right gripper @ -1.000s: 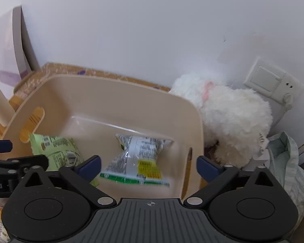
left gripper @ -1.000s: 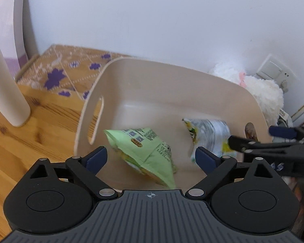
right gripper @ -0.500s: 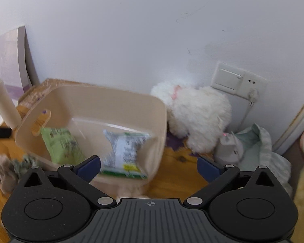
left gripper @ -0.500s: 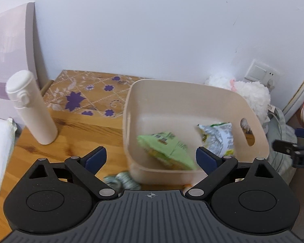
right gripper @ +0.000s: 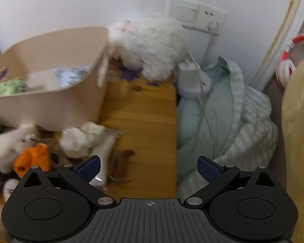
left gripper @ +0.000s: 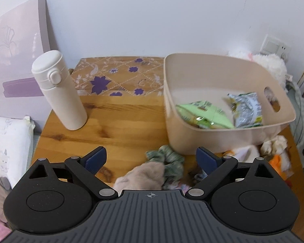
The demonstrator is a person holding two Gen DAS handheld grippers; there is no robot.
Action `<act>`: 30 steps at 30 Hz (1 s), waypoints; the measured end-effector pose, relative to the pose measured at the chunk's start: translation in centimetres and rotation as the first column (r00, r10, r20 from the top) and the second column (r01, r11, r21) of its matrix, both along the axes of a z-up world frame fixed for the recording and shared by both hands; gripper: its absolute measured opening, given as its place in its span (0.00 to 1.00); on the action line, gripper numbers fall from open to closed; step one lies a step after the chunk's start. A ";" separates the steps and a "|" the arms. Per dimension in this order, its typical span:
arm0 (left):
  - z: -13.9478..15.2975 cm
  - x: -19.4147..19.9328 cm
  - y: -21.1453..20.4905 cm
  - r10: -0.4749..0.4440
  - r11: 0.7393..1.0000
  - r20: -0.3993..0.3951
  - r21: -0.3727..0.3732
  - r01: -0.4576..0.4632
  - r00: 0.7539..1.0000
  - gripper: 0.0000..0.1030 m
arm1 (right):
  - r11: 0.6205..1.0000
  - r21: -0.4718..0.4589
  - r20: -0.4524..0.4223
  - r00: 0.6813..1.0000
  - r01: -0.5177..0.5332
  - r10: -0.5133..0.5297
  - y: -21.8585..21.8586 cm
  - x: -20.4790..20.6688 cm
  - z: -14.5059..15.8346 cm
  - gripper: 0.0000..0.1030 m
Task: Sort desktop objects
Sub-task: 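Grasp the beige fuzzy sock with the left tool while the right tool grasps the brown hair clip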
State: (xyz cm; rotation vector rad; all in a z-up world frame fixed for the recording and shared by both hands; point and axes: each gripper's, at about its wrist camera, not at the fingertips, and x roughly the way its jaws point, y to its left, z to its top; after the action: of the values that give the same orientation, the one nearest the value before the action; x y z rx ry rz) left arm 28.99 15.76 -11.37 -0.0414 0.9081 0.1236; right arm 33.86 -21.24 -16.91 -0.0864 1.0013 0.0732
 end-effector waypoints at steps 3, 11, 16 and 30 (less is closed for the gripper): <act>-0.9 -0.2 0.6 -0.021 0.999 -0.026 0.038 0.022 0.999 0.94 | 1.000 -0.003 -0.011 1.000 0.021 -0.021 -0.7 0.3 -0.9 1.00; -3.2 0.1 2.1 -0.066 0.995 -0.100 0.063 0.072 0.993 0.94 | 0.999 -0.041 -0.024 1.000 -0.005 0.004 -0.3 1.8 -2.7 1.00; -4.9 0.3 2.0 -0.108 0.990 -0.159 0.076 0.121 0.981 0.94 | 0.996 -0.072 -0.057 0.997 -0.048 0.044 0.7 3.0 -3.6 0.94; -8.8 1.7 1.7 -0.156 0.979 -0.248 0.093 0.184 0.956 0.94 | 0.994 -0.020 -0.087 0.990 -0.112 0.109 1.1 3.3 -3.9 0.77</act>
State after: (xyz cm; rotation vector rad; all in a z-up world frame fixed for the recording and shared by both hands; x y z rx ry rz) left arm 30.72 17.46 -20.17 0.1625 1.1402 0.0202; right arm 37.18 -20.12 -20.80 -0.1627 1.0827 0.1671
